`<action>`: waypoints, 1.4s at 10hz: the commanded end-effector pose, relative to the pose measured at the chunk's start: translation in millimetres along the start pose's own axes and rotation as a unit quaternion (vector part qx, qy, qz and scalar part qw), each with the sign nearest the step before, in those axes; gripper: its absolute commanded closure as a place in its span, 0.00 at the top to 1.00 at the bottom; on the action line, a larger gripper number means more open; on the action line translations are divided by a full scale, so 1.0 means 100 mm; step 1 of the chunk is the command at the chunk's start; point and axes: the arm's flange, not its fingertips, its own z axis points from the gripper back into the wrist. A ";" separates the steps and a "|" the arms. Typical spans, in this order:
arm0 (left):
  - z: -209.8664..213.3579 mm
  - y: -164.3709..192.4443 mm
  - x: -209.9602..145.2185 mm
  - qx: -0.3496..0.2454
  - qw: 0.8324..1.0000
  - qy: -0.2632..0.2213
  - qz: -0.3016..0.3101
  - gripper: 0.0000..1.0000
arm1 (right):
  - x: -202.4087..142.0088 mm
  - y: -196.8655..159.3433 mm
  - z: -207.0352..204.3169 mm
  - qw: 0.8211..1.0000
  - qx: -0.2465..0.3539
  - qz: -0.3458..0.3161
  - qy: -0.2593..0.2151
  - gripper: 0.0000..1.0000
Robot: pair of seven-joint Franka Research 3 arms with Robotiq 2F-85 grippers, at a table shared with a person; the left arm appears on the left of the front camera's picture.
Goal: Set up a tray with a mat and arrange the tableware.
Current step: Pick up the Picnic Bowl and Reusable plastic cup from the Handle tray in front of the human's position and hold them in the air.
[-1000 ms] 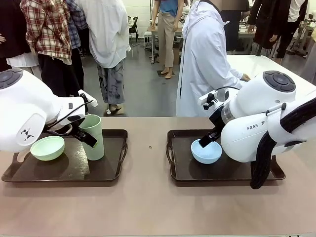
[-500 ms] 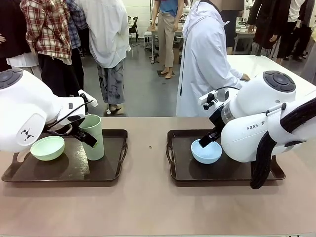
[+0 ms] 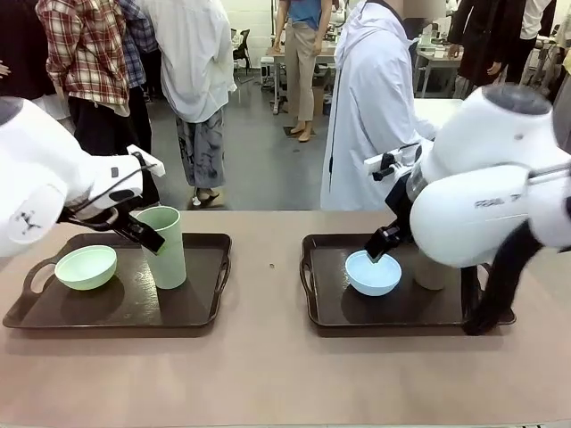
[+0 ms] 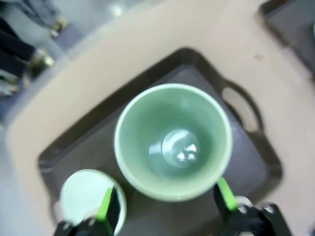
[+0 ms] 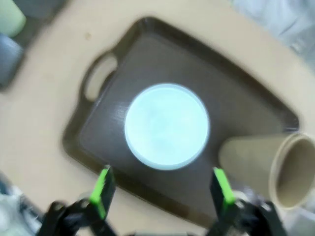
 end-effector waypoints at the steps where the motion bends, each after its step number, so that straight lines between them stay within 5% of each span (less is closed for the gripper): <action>1: 0.51 -0.18 -0.46 0.004 0.999 0.030 0.038 1.00 | -0.21 0.19 0.51 0.999 0.025 -0.013 0.044 1.00; 3: 0.78 -0.35 -0.73 -0.027 0.995 0.069 0.070 1.00 | -0.72 0.29 0.69 0.996 0.004 -0.017 0.086 1.00; 6: 0.96 -0.28 -0.93 -0.016 0.990 0.034 0.136 1.00 | -1.17 0.31 0.62 0.996 -0.003 -0.025 0.080 1.00; 10: 1.23 0.41 -0.93 -0.205 0.965 -0.049 0.154 1.00 | -1.18 -0.69 0.62 0.983 0.144 -0.108 -0.045 1.00; 14: 1.08 1.05 -1.11 -0.345 0.916 -0.082 0.190 1.00 | -1.85 -1.77 0.55 0.929 0.256 -0.234 -0.131 1.00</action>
